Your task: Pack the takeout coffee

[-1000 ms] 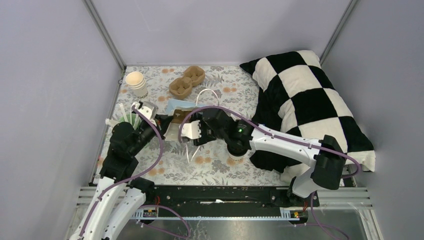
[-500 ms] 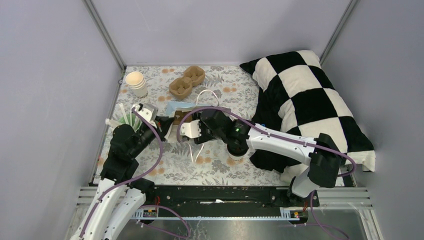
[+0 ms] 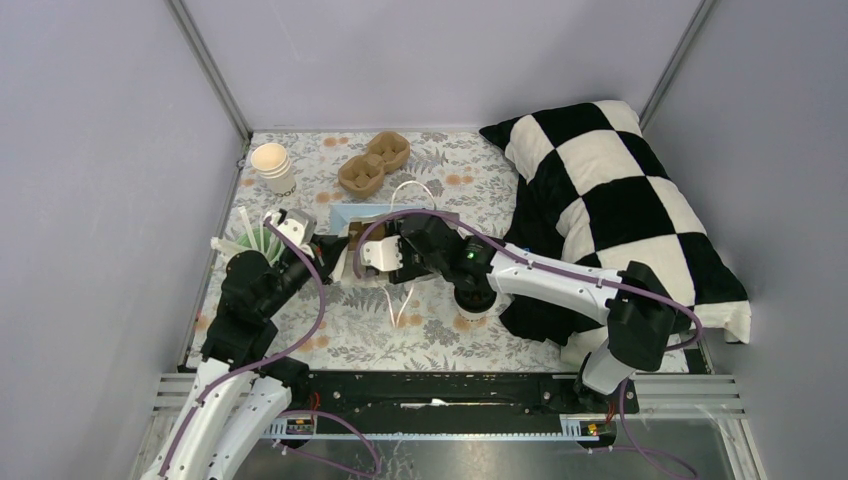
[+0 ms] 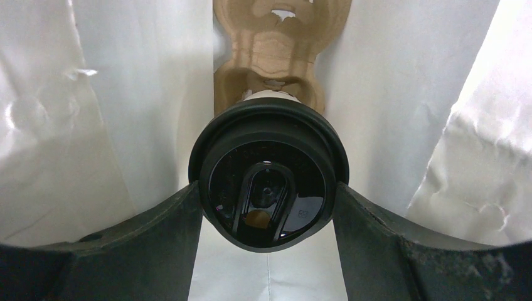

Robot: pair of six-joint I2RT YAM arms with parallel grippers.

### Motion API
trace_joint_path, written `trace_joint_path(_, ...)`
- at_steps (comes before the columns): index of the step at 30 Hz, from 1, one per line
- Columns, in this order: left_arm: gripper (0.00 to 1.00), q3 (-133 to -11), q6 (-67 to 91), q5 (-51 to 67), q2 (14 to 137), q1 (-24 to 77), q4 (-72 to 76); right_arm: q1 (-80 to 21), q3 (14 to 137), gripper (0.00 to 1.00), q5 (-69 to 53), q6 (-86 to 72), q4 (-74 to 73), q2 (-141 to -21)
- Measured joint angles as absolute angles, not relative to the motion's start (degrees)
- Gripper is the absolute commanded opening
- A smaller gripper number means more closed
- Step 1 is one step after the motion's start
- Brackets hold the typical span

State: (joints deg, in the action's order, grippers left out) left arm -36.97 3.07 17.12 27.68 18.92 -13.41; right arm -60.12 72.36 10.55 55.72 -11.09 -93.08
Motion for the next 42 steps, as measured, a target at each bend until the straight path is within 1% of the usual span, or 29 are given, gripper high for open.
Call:
trace_joint_path(8,0.00,-36.95,3.81,16.71,27.68,18.92,-13.61,-59.37,72.34,0.35,9.34,54.96,-6.92,-95.85)
trace_joint_path(15,0.00,-36.97,6.26,16.71,27.68,18.92,-14.13,-59.22,72.36,0.36,8.16,53.41,-6.59,-96.25)
trace_joint_path(31,0.00,-35.09,5.67,17.23,24.60,19.88,-17.28,-58.48,73.32,0.36,3.81,50.74,-9.50,-94.65)
trace_joint_path(42,0.00,-34.96,5.50,16.38,23.57,20.43,-19.68,-58.43,77.56,0.36,2.39,55.18,-12.16,-94.85)
